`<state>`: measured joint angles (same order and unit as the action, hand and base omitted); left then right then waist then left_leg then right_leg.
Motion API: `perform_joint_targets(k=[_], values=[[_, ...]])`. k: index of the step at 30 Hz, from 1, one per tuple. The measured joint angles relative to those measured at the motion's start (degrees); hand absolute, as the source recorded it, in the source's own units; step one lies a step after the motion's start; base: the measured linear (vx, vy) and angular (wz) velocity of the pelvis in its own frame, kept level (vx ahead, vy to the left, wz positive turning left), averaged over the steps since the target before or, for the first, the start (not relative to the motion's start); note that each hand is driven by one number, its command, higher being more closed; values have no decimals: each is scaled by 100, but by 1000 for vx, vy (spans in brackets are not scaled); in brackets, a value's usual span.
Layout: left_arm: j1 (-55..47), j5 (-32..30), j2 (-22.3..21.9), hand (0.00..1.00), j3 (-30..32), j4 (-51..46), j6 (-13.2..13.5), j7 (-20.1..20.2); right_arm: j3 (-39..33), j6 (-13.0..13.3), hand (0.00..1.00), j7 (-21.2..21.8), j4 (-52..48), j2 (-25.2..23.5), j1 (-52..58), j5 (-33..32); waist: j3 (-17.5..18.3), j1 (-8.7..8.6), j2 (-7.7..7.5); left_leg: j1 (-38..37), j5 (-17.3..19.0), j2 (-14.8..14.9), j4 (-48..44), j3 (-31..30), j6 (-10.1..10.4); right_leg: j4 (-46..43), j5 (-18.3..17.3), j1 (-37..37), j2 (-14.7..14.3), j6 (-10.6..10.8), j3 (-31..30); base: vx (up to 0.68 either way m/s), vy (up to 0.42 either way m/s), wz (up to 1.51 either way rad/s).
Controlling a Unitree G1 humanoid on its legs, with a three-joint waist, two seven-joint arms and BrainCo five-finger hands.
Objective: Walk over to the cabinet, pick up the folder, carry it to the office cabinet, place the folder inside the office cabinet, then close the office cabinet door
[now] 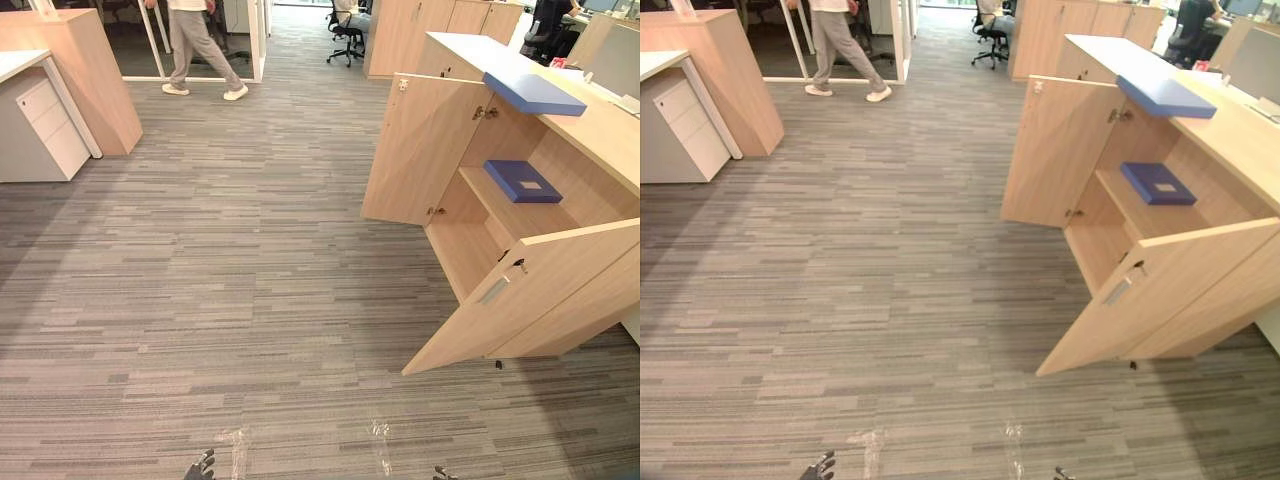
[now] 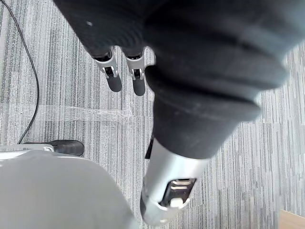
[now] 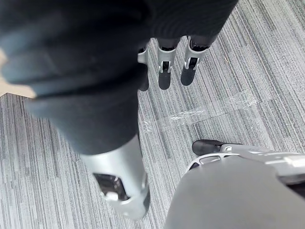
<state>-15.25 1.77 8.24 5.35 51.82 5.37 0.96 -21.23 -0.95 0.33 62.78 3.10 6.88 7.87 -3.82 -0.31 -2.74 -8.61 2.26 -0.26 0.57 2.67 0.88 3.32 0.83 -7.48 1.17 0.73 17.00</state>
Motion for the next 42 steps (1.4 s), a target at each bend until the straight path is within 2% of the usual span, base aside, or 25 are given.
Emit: perform_joint_targets(k=[3, 6, 8, 10, 12, 13, 17, 18, 19, 20, 21, 22, 24, 26, 27, 28, 29, 30, 31, 33, 37, 39, 40, 41, 42], values=[[36, 2, 6, 0, 9, 57, 5, -67, -1, 0, 0, 0, 8, -1, 11, -9, -20, -2, -19, 68, 108, 7, -186, 9, 52, -144, -114, 37, 25, 26, 7, 0, 0, 0], [88, 4, 0, 0, 33, 41, 14, -127, -4, 9, 0, -2, 51, -1, -3, -20, -135, -3, 25, 571, 837, 165, -1405, 124, 184, -736, -555, 146, 71, -43, 183, -11, 5, 3], [115, 12, -62, 0, 200, -85, 7, -207, -18, 25, 0, -6, 54, 23, 11, -168, -153, 33, 84, 950, 1318, 399, -2228, 240, 554, -1141, -819, 308, 55, -93, 342, 22, 3, -7], [135, 108, -114, 0, 403, -183, 3, -339, -19, 40, 0, -48, 52, 55, -10, -240, -267, 54, 72, 1342, 1302, 597, -3083, 577, 644, -1105, -859, 276, 19, -95, 344, 58, -1, 5], [145, 294, -186, 0, 543, -401, 22, -424, -22, 34, 0, -108, 59, 145, 2, -280, -403, 95, -8, 1995, 1427, 718, -4108, 771, 472, -1148, -894, 194, 152, -141, 309, 59, 11, 3], [124, 329, -220, 0, 594, -482, 31, -436, -32, 36, 0, -149, 59, 192, -14, -306, -428, 112, -22, 2246, 1530, 732, -4063, 764, 336, -1165, -935, 131, 280, -90, 304, 86, 40, -5], [67, 327, -262, 0, 671, -583, 72, -436, -50, 47, 0, -178, 59, 235, -56, -344, -443, 124, -20, 2666, 1221, 787, -2817, 567, 411, -1147, -1089, -118, 673, 219, 121, 263, 227, -18], [60, 319, -268, 0, 673, -582, 70, -443, -44, 57, 0, -182, 62, 235, -55, -344, -452, 132, -11, 2650, 916, 822, -2181, 564, 387, -1037, -1113, -228, 786, 405, 82, 398, 436, -39], [50, 310, -281, 0, 680, -577, 68, -455, -28, 73, 0, -195, 125, 228, -45, -344, -446, 155, -13, 2562, 260, 838, -2004, 721, 394, -913, -1132, -371, 899, 581, -12, 352, 402, -44], [45, 295, -279, 0, 679, -569, 64, -465, 5, 81, 0, -200, 167, 221, -54, -343, -426, 163, 3, 2542, -30, 788, -1995, 778, 311, -833, -1134, -416, 973, 594, -44, 332, 354, -46], [60, 276, -251, 0, 691, -569, 61, -472, 6, 89, 0, -198, 246, 175, -112, -334, -403, 170, -51, 2585, -44, 663, -2130, 857, 167, -752, -1114, -444, 1106, 619, -53, 436, 374, -37], [133, 272, -177, 0, 699, -550, 62, -503, -2, 91, 0, -194, 260, 124, -131, -314, -350, 131, -168, 2693, 296, 476, -2447, 999, -45, -767, -909, -434, 1364, 727, -53, 426, 347, -31], [151, 271, -176, 0, 731, -513, 63, -507, -95, 88, 0, -179, 269, 143, -130, -208, -319, 149, -146, 2591, 613, 312, -2641, 1178, -189, -1007, -778, -374, 1654, 869, -85, 431, 353, -42], [86, 259, -265, 0, 756, -452, 64, -511, -352, 65, 0, -156, 270, 195, -168, -206, -270, 147, -78, 1987, 825, -67, -2435, 1513, -451, -2195, -680, -132, 2294, 726, -115, 448, 378, -48], [75, 254, -312, 0, 719, -402, 65, -507, -456, 45, 0, -154, 269, 230, -157, -206, -223, 124, 2, 1640, 860, -248, -2216, 1567, -508, -2842, -490, 55, 2571, 459, -47, 475, 394, -9], [48, 252, -374, 0, 636, -391, 76, -499, -540, 42, 0, -155, 197, 266, -116, -223, -154, 71, 109, 1193, 866, -453, -1828, 1572, -554, -3939, -242, 280, 2987, -72, 289, 561, 451, 14], [57, 277, -392, 0, 584, -339, 76, -492, -565, 41, 0, -150, 96, 290, -107, -224, -118, -18, 181, 754, 839, -618, -1403, 1505, -598, -5193, -303, 481, 3433, -679, 931, 535, 398, 24], [68, 327, -394, 0, 530, -285, 74, -489, -561, 43, 0, -151, 48, 299, -106, -234, -114, -35, 198, 537, 827, -666, -1219, 1446, -612, -5643, -395, 539, 3548, -803, 1213, 420, 231, 23], [100, 425, -391, 0, 484, -192, 66, -489, -527, 46, 0, -169, 22, 302, -120, -249, -116, -54, 291, 177, 825, -691, -999, 1355, -614, -6191, -695, 725, 3473, -600, 1454, 340, 128, 11], [251, 644, -396, 0, 470, -5, 43, -497, -376, 88, 0, -160, -15, 274, -159, -377, -178, -66, 288, -104, 826, -638, -888, 1198, -612, -6357, -1324, 1132, 2915, -260, 1442, 362, 36, 7], [495, 773, -417, 0, 379, 5, 43, -495, -334, 181, 0, -166, -264, 211, -300, -502, -583, -143, 250, -593, 957, -468, -862, 1209, -379, -5139, -1816, 2071, 1905, -261, 1988, 275, -94, 7], [493, 743, -450, 0, 391, -29, 49, -483, -340, 197, 0, -177, -265, 157, -257, -573, -578, -178, 185, -801, 1031, -474, -688, 1234, -254, -4317, -1617, 2207, 1749, -428, 2349, 276, -153, 27], [479, 710, -437, 0, 438, -73, 53, -456, -345, 198, 0, -183, -267, 67, -119, -576, -517, -189, -36, -1030, 1119, -582, -505, 1230, -113, -3667, -978, 2266, 1675, -635, 2465, 309, -170, 29], [486, 681, -501, 0, 557, -36, 34, -445, -393, 194, 0, -185, -239, 63, -46, -591, -505, -155, -15, -1192, 1240, -497, -413, 1225, -64, -3757, -1166, 2227, 1584, -1092, 2523, 368, -181, -2], [401, 680, -604, 0, 726, -52, 34, -427, -453, 191, 0, -200, -242, 41, -42, -579, -396, -168, 114, -1216, 1265, -316, -453, 1256, -27, -3734, -1356, 2198, 1403, -965, 2515, 447, -282, -23]])
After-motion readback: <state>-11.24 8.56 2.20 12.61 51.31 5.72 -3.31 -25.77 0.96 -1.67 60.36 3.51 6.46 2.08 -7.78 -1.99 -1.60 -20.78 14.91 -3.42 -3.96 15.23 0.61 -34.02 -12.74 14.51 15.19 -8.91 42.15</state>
